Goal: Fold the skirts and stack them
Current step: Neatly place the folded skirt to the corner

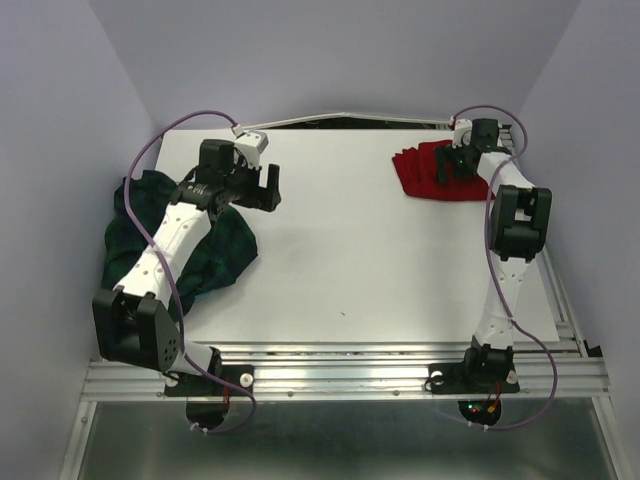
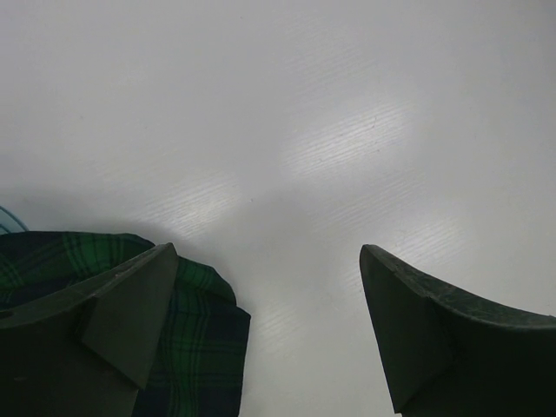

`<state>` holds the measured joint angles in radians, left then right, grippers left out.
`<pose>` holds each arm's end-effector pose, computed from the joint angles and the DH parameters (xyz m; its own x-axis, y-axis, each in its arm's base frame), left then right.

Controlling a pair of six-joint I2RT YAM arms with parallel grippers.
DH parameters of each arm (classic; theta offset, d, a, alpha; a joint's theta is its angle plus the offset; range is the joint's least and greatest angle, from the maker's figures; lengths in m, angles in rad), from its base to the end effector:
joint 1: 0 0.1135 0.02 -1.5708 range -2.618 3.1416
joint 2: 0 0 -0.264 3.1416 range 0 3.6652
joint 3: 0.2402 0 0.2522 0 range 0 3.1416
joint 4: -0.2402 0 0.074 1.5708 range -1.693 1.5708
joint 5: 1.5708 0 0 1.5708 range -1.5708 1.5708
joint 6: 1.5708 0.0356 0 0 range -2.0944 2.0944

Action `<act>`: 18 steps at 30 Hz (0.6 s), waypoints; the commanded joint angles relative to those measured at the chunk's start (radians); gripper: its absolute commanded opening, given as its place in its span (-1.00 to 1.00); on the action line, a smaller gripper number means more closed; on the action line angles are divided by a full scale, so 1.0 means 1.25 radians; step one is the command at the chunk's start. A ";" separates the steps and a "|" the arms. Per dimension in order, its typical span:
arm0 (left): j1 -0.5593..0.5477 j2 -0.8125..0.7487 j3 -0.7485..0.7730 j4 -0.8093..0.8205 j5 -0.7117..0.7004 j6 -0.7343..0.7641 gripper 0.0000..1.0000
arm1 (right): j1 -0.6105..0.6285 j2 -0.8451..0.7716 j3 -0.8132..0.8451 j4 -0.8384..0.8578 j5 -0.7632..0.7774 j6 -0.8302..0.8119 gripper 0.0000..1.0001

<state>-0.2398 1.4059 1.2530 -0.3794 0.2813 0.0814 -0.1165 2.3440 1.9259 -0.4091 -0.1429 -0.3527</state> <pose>0.3096 -0.0859 0.3410 -0.4539 0.1914 -0.8702 0.4991 0.8637 -0.0704 0.5236 -0.0562 0.1774 -0.6927 -0.2632 -0.6715 -0.2344 0.9627 -0.1355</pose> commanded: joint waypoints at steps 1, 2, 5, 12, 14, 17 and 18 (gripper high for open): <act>0.005 -0.007 0.057 0.010 0.006 0.008 0.97 | -0.002 0.028 0.001 -0.076 0.032 -0.026 1.00; 0.006 -0.012 0.059 0.016 -0.014 0.008 0.97 | -0.002 -0.003 0.003 -0.080 0.026 -0.016 1.00; 0.008 -0.028 0.076 0.041 -0.062 0.011 0.97 | -0.002 -0.075 0.040 -0.105 0.003 0.028 1.00; 0.021 -0.035 0.143 0.064 -0.092 0.016 0.97 | -0.002 -0.300 0.030 -0.124 -0.094 0.087 1.00; 0.022 -0.039 0.165 0.054 -0.106 0.004 0.97 | -0.002 -0.358 -0.013 -0.117 -0.104 0.125 1.00; 0.029 -0.068 0.146 0.073 -0.113 0.010 0.97 | -0.002 -0.460 -0.077 -0.146 -0.155 0.110 1.00; 0.029 -0.073 0.144 0.059 -0.129 0.006 0.97 | -0.002 -0.481 -0.086 -0.168 -0.180 0.104 1.00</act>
<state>-0.2123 1.3895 1.4071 -0.3294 0.1669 0.0921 -0.1165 1.8843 1.8729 -0.5686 -0.2470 -0.2398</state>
